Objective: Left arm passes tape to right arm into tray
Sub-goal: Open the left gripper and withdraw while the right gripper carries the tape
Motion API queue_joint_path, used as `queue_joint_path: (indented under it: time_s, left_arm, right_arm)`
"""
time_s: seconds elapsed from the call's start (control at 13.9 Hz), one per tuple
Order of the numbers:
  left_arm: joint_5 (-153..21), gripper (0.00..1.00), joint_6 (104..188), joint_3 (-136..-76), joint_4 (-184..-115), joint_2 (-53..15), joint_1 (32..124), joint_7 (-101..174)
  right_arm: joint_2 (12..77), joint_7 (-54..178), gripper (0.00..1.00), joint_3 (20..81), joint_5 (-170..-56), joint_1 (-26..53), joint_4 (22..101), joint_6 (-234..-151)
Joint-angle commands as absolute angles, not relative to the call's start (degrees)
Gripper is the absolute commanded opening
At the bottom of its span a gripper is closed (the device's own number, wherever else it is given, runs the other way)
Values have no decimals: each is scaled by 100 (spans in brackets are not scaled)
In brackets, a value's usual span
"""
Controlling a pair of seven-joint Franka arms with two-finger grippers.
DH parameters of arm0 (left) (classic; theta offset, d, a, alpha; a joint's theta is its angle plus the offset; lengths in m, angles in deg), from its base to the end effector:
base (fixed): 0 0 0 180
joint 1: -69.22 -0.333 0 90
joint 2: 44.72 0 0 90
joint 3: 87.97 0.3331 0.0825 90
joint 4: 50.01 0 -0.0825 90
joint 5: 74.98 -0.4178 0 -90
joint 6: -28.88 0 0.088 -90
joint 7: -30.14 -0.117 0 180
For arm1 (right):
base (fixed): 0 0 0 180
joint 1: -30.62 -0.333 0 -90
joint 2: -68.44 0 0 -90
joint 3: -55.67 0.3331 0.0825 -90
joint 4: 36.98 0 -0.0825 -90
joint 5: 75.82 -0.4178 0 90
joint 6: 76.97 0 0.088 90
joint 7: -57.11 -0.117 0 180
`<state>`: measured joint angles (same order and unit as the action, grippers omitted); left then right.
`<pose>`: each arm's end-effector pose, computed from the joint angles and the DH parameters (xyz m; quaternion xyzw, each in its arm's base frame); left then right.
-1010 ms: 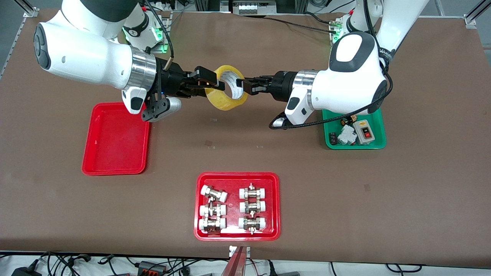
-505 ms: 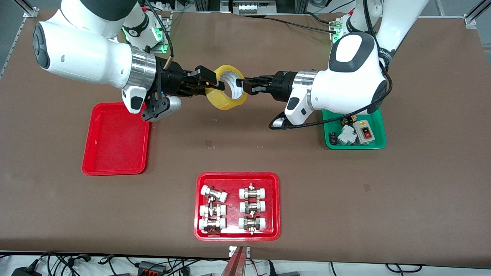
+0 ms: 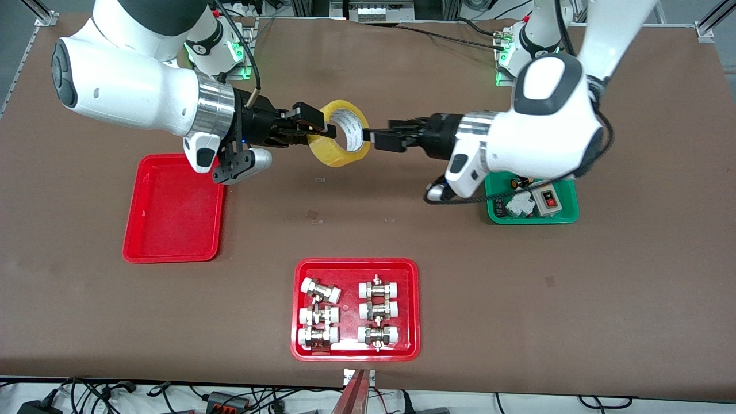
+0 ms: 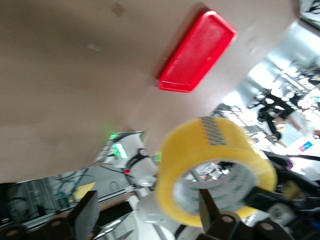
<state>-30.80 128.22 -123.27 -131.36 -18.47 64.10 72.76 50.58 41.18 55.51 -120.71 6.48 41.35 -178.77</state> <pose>0.6218 -0.3494 0.5131 0.8538 0.1845 -0.3115 0.3740 0.6181 0.3499 0.5818 -0.9252 -0.0053 0.0860 0.3695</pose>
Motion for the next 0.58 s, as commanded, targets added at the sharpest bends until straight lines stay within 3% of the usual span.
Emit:
queue_joint_path:
  time_s: [0.0, 0.22, 0.5]
  left_arm:
    - [-4049, 100, 11987, -12410, -13043, -2063, 5816, 7093]
    - [-5383, 100, 11494, -12392, -13060, -2073, 5349, 5876]
    - [-6862, 100, 11186, -12401, -13104, -2195, 5121, 4626]
  right_arm:
    - [4789, 4085, 32, 5523, -12108, 1152, 4037, -17743]
    - [4314, 4242, 32, 5523, -12055, 1838, 4141, -17507]
    - [3392, 5960, 32, 5523, -11565, 3366, 4371, -16708]
